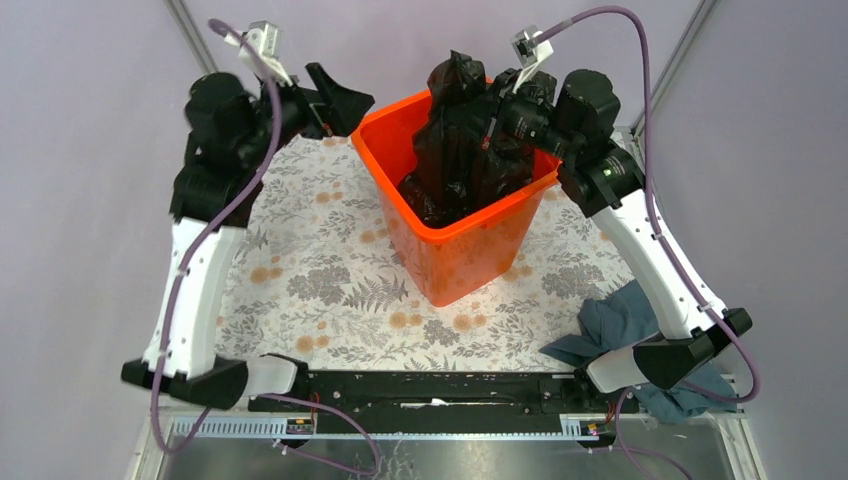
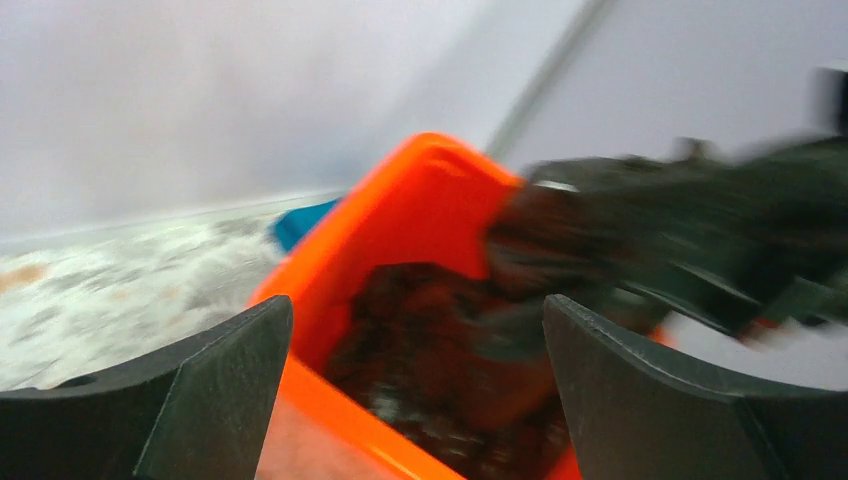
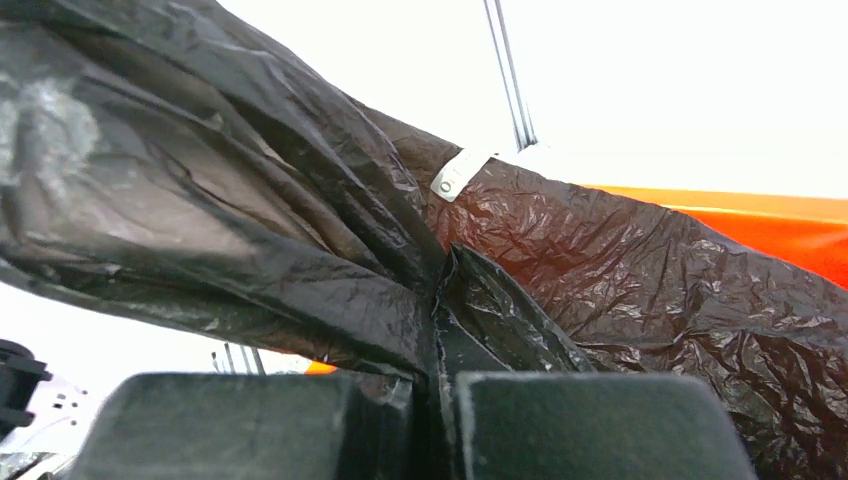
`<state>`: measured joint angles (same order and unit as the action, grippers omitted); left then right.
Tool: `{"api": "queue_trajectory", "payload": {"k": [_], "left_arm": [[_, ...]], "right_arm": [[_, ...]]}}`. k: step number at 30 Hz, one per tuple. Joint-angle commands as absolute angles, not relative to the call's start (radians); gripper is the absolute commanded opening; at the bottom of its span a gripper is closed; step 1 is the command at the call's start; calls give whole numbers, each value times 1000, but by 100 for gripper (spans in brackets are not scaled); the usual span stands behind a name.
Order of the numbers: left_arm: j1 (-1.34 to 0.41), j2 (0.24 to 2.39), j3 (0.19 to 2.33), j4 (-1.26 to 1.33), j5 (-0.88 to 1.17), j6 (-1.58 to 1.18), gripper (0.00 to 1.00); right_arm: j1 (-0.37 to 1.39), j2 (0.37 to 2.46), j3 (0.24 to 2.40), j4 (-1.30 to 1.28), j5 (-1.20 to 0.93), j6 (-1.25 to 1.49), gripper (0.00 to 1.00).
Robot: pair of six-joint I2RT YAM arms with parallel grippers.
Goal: Put the trash bags into the trash bin
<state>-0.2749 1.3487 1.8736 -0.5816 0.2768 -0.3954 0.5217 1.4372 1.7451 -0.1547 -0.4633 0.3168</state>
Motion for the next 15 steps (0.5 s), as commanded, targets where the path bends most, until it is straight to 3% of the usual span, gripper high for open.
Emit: {"api": "queue_trajectory", "payload": {"k": [1,6,12,15], "left_arm": [[-333,1252,1776,-321,625,-580,99],[-530,1290,1860,-312,559,-542,99],[-618,1338,1912,-263,491,-559,99],[-654,1338,1912,-258,344,-582,99]], "right_arm": [[533,1465,1821,-161,-543,247,0],[569,1459,1814,-156,-519,246,0],[627,1450,1802,-186,-448,219,0],[652,1441,1785,-187,-407,212,0]]}}
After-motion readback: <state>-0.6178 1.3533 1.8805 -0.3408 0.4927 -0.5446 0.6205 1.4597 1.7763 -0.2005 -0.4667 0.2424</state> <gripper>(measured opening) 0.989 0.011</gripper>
